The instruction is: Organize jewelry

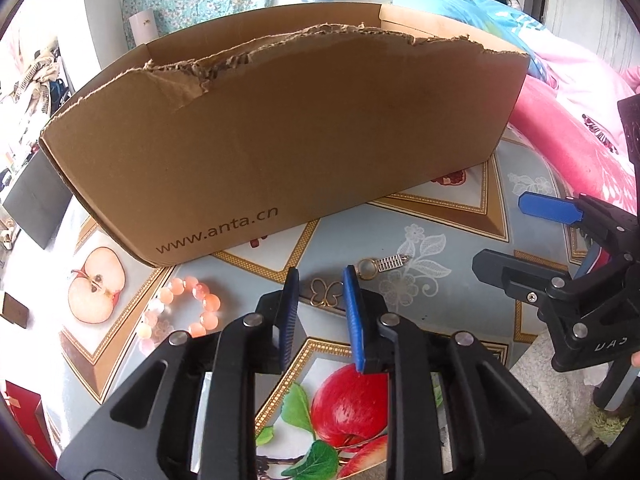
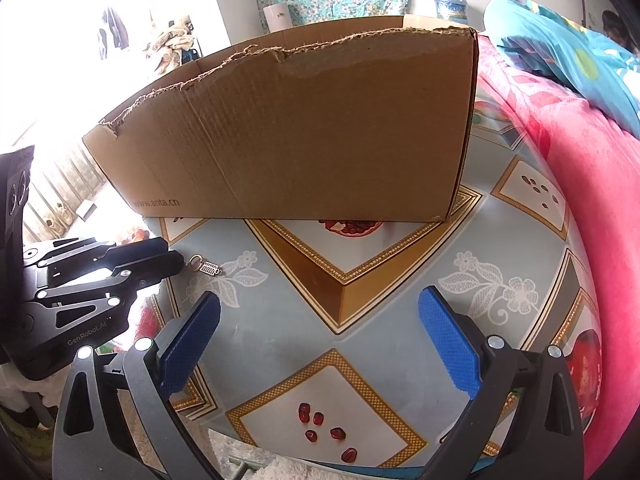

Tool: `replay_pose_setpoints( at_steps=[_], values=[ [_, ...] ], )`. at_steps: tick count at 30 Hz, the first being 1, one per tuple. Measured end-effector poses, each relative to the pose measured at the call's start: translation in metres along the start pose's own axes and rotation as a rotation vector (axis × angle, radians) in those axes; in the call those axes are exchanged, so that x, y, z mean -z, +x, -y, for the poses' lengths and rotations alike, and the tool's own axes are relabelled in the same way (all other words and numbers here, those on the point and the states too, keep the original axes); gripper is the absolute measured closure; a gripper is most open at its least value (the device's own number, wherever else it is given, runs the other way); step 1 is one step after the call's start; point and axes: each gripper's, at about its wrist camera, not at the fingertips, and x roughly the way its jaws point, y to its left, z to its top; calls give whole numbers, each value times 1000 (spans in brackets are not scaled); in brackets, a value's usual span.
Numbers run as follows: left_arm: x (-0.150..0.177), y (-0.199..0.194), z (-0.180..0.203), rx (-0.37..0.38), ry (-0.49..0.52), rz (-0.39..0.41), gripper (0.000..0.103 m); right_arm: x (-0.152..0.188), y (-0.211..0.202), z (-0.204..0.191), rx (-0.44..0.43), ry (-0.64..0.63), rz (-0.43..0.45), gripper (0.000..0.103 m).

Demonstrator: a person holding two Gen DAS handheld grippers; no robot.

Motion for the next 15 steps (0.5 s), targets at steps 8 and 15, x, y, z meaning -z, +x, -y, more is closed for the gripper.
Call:
replay_pose_setpoints(
  at_steps=[8, 15],
  values=[
    [-1, 1, 1, 24, -1, 13, 89, 0, 0, 0, -5, -11, -5, 6],
    [8, -4, -17, 77, -31, 26, 100, -1, -2, 5, -32, 9, -9, 6]
  ],
)
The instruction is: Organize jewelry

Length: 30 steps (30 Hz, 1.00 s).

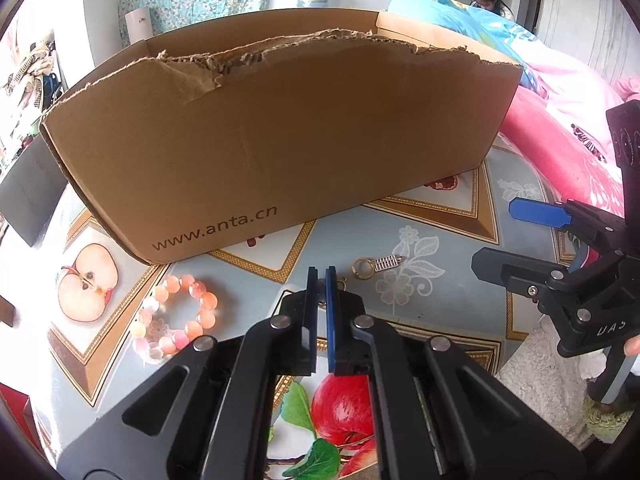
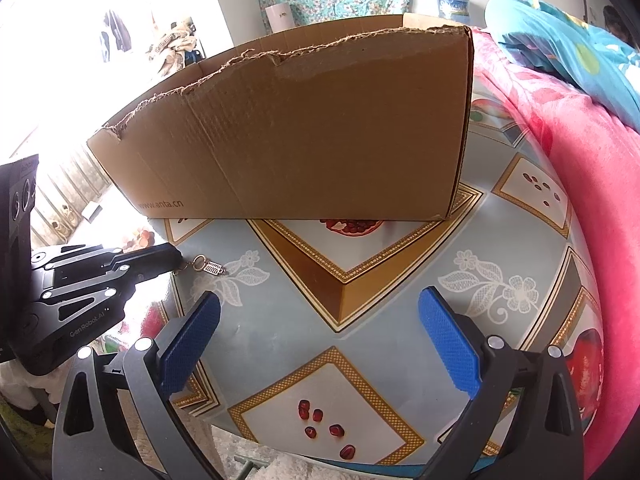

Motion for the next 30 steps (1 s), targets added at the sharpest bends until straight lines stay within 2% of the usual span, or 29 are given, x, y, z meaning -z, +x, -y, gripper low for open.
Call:
replay_pose_setpoints(
  at_steps=[5, 10, 13, 14, 21, 23, 26, 30],
  values=[
    [6, -4, -6, 31, -14, 10, 100, -6, -3, 1, -25, -3, 18, 6],
    [11, -9, -10, 46, -22, 11, 100, -14, -7, -19, -43, -106, 67, 7],
    [13, -11, -13, 48, -34, 12, 100, -19, -6, -35, -70, -158, 73, 17],
    [14, -12, -14, 52, -41, 14, 100, -20, -4, -40, -77, -175, 68, 24],
    [21, -17, -21, 74, -65, 30, 100, -26, 17, -65, -116, -276, -19, 55],
    [23, -20, -23, 81, -60, 41, 100, -28, 23, -70, -123, -319, -40, 68],
    [28, -25, -25, 96, -55, 54, 100, -31, 29, -78, -144, -399, -76, 78],
    [31, -32, -23, 109, -39, 68, 100, -29, 36, -89, -157, -529, -119, 78]
  ],
)
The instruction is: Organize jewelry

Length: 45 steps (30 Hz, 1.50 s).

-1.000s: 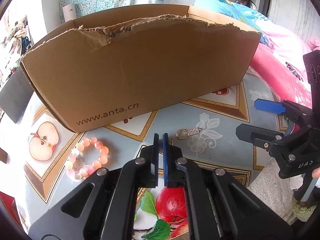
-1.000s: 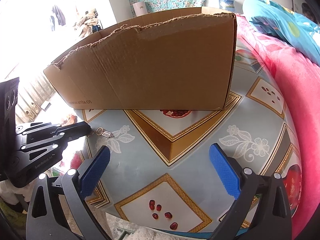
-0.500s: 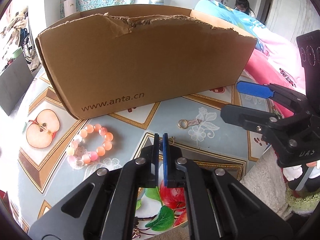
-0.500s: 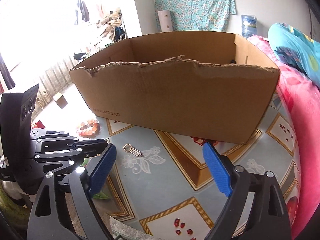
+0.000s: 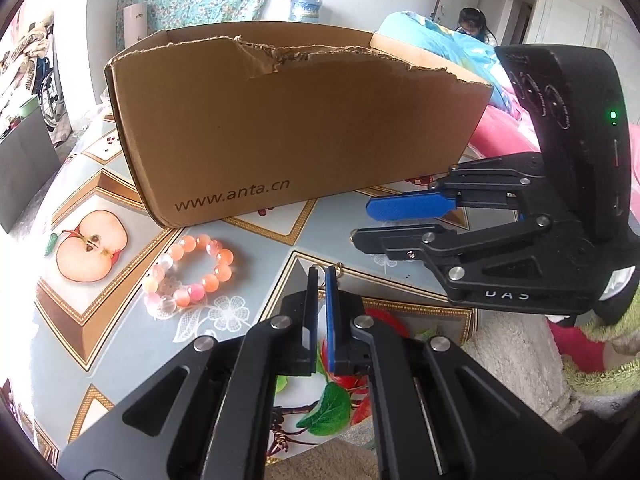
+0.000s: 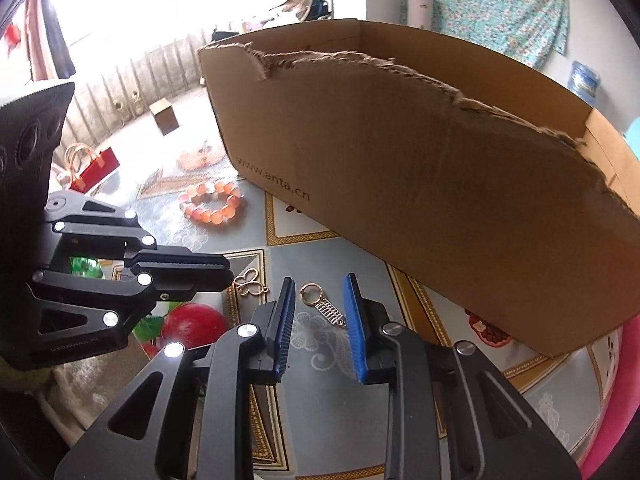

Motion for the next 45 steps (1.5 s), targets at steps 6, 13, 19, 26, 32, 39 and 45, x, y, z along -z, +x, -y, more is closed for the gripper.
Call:
replay_pose_setpoints(
  at_steps=[6, 13, 19, 26, 32, 39, 45],
  values=[
    [2, -2, -1, 12, 1, 4, 100, -6, 6, 2, -17, -51, -31, 79],
    [6, -4, -4, 16, -4, 3, 100, -6, 4, 0, -46, -34, -37, 92],
    [6, -7, -6, 19, 0, 12, 100, -8, 1, 1, -51, -5, -24, 92],
    [6, -11, -7, 23, 1, 18, 99, -26, -62, 3, -70, 21, 135, 92],
    [8, -16, -4, 25, 4, 28, 96, -57, -119, 28, -43, 85, 331, 92],
    [9, -15, 0, 8, -19, 11, 83, -54, -121, 32, -51, 126, 345, 92],
    [11, -7, 0, 41, -70, -7, 83, -26, -97, 22, -58, 165, 245, 92]
  ],
)
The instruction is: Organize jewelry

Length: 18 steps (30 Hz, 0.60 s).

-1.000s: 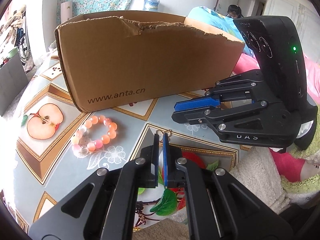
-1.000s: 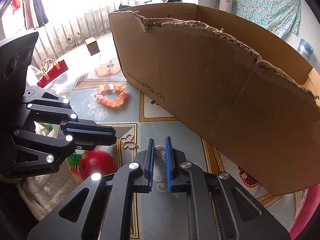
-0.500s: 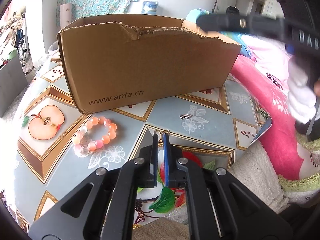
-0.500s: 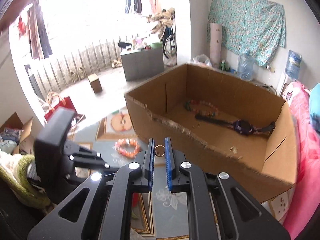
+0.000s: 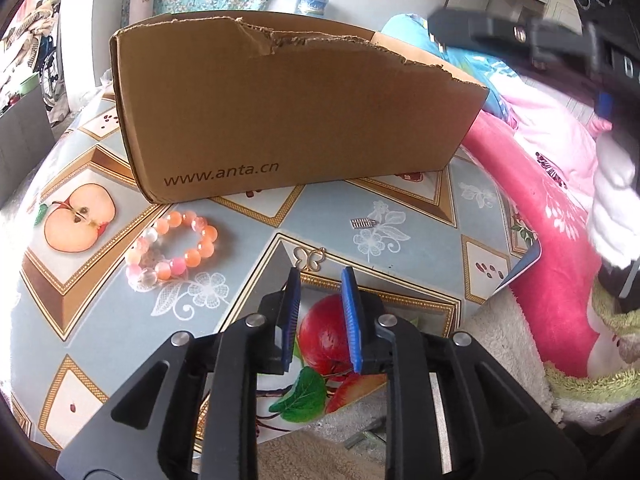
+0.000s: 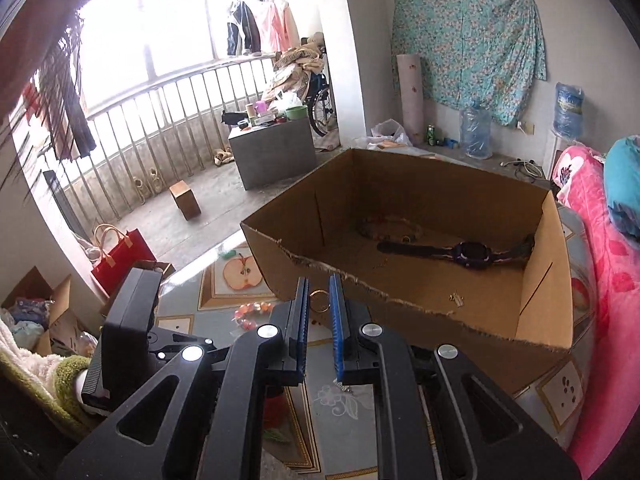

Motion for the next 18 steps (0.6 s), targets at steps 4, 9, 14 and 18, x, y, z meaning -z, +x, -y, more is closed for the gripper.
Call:
replay_pose_setpoints(
  at_steps=[4, 9, 14, 18],
  values=[
    [-5, 5, -1, 18, -18, 7, 83, 30, 15, 12, 25, 85, -83, 92],
    [-14, 10, 11, -3, 34, 27, 83, 47, 21, 22, 30, 149, -97, 92],
    [-23, 21, 30, 10, 91, 23, 83, 48, 19, 29, 30, 162, -86, 92],
    [-27, 34, 36, -23, 99, 3, 83, 51, 19, 38, 24, 184, -76, 92]
  ],
)
